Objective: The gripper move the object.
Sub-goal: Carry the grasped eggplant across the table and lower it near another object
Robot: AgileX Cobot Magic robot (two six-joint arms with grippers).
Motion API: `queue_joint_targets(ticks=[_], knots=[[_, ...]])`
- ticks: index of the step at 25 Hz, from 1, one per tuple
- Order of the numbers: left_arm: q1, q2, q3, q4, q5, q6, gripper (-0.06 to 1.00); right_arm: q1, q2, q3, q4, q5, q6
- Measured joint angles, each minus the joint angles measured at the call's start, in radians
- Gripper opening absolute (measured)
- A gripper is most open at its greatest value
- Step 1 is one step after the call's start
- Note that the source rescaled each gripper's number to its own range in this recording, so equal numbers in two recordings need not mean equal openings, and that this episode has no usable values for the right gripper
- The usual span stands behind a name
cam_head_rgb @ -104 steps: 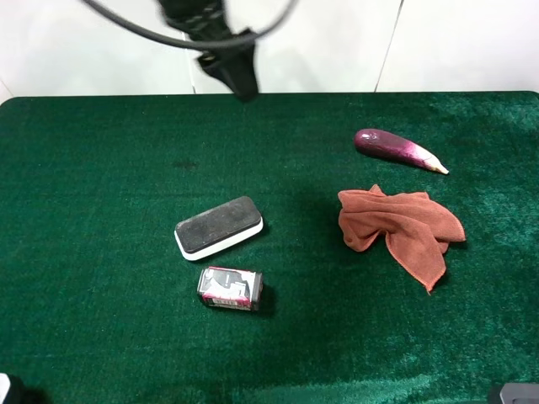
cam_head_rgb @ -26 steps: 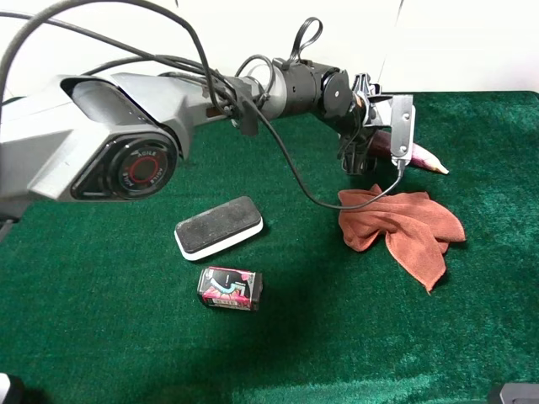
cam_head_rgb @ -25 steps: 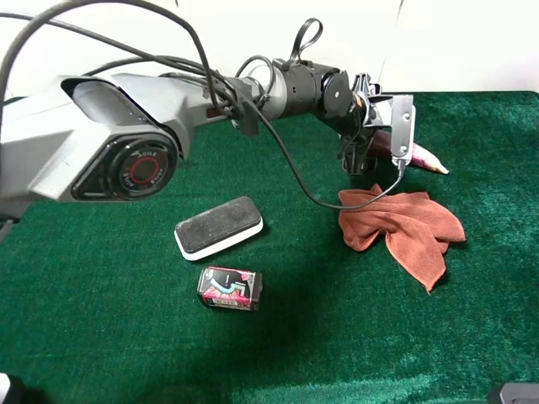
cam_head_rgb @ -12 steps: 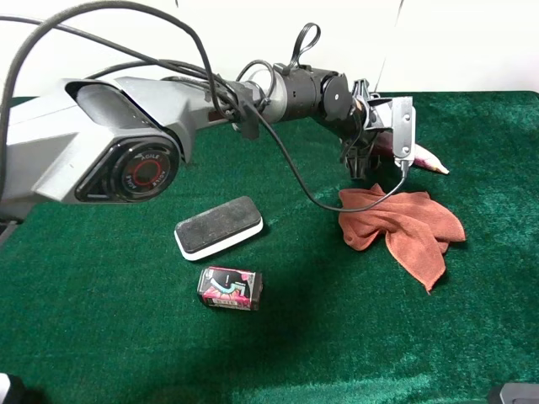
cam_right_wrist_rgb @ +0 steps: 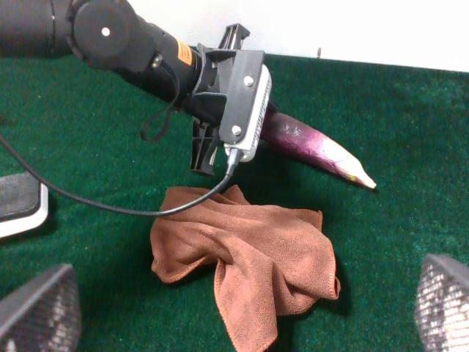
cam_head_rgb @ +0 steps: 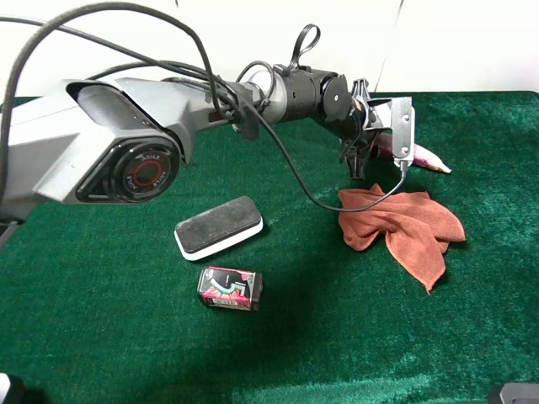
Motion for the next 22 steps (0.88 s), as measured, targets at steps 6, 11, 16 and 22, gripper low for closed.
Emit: queue_joint_targets(ticks=[6, 11, 16, 22], knots=[[0.0, 0.0, 0.0, 0.0, 0.0, 0.001, 0.0, 0.0, 0.0, 0.0, 0.0, 0.0, 0.0], [0.0, -0.001, 0.0, 0.011, 0.002, 0.001, 0.0, 0.0, 0.0, 0.0, 0.0, 0.0, 0.0], [0.0, -0.019, 0.0, 0.014, 0.045, 0.001, 0.0, 0.0, 0.0, 0.0, 0.0, -0.015, 0.0], [-0.001, -0.049, 0.0, 0.014, 0.093, 0.001, 0.0, 0.0, 0.0, 0.0, 0.0, -0.031, 0.0]])
